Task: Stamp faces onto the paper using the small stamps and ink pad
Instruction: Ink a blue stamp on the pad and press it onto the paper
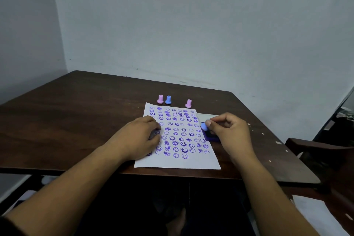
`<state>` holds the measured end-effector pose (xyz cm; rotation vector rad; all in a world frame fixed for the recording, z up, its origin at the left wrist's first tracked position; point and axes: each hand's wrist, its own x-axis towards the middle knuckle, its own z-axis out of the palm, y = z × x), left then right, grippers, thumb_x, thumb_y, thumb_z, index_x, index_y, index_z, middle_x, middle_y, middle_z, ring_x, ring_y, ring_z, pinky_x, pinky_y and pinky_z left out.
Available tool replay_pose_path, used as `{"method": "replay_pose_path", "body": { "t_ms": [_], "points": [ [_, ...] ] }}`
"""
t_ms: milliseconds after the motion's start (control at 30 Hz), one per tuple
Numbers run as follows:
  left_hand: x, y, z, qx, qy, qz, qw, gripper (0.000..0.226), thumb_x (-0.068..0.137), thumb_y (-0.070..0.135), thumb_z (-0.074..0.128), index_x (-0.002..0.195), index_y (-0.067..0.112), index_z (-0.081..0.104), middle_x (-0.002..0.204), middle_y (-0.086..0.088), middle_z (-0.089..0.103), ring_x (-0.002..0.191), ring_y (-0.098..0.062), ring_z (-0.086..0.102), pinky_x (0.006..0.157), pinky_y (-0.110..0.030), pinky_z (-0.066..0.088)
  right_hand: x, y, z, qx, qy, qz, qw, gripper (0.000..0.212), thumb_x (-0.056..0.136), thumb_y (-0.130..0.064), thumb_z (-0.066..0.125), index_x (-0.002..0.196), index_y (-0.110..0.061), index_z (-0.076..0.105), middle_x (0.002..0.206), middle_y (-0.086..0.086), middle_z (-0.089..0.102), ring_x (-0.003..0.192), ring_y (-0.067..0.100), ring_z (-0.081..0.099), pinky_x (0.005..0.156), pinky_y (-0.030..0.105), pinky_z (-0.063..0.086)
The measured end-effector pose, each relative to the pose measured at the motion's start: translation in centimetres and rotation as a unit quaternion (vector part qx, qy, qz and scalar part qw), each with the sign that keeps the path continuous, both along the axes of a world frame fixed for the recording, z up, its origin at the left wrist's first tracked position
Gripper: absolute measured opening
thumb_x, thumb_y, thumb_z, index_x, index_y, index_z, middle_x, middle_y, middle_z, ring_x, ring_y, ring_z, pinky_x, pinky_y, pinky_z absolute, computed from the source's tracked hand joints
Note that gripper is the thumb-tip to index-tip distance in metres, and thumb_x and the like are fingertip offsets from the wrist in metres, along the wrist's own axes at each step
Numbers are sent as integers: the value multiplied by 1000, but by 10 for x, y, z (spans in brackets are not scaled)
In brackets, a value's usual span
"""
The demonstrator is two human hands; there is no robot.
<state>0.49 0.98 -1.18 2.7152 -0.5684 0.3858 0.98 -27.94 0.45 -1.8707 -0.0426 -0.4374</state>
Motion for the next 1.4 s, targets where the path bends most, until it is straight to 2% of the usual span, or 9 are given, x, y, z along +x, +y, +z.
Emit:
{"method": "replay_pose_path", "body": {
  "t_ms": [100,200,333,433,567,967,1133,1300,1400],
  "points": [
    [0,0,0,-1,0,0,1000,42,99,44,51,134,25,62,132,9,57,118,-10,54,96,-30,46,-23,21,-5,222,25,107,969,12,87,-9,83,97,-7,78,90,13,84,81,21,79,73,30,65],
    [0,-1,0,-3,2,1,1000,42,99,44,51,134,25,61,133,9,57,119,-10,54,96,-29,46,-39,39,-9,430,73,190,880,22,80,-9,79,102,-6,84,101,19,81,84,22,80,74,30,65],
    [0,-1,0,-11,2,1,1000,40,98,43,52,133,26,63,132,10,57,119,-10,54,95,-29,45,-48,50,-10,530,102,247,805,28,87,-5,71,114,3,78,109,21,79,87,23,80,75,29,66],
    [-1,-2,-1,-20,-3,0,1000,37,98,41,54,130,25,65,130,8,59,118,-12,55,95,-29,45,-52,49,-8,547,109,262,787,24,88,-3,68,107,3,82,108,20,80,87,21,81,74,28,66],
    [0,-1,-1,-14,-1,2,1000,38,98,41,53,131,24,64,131,8,58,118,-12,56,93,-28,45,-52,49,-8,534,118,278,790,23,88,-4,67,104,2,83,108,20,81,89,21,82,75,27,66],
    [0,-1,-2,-18,1,0,1000,39,98,42,53,132,25,64,132,9,58,119,-11,55,95,-29,46,-52,49,-9,539,110,281,786,30,88,1,68,117,5,74,111,24,79,91,27,82,75,31,66],
    [1,-1,-2,-11,9,0,1000,40,99,44,52,134,27,62,134,11,57,120,-10,54,96,-29,45,-52,49,-9,533,102,292,788,25,87,4,67,106,0,81,110,23,80,96,29,82,79,33,67],
    [1,-1,-2,-17,10,-2,1000,40,99,43,53,134,25,63,133,10,57,119,-10,55,95,-29,46,-53,48,-10,516,102,288,801,27,89,1,66,107,-8,84,106,15,81,85,24,81,74,33,66],
    [0,-1,-2,-23,-1,-1,1000,39,98,40,55,131,24,64,132,8,58,119,-13,56,97,-31,46,-54,46,-10,528,93,299,790,27,90,2,63,106,-5,83,104,16,81,82,22,79,75,31,66]
  ]
}}
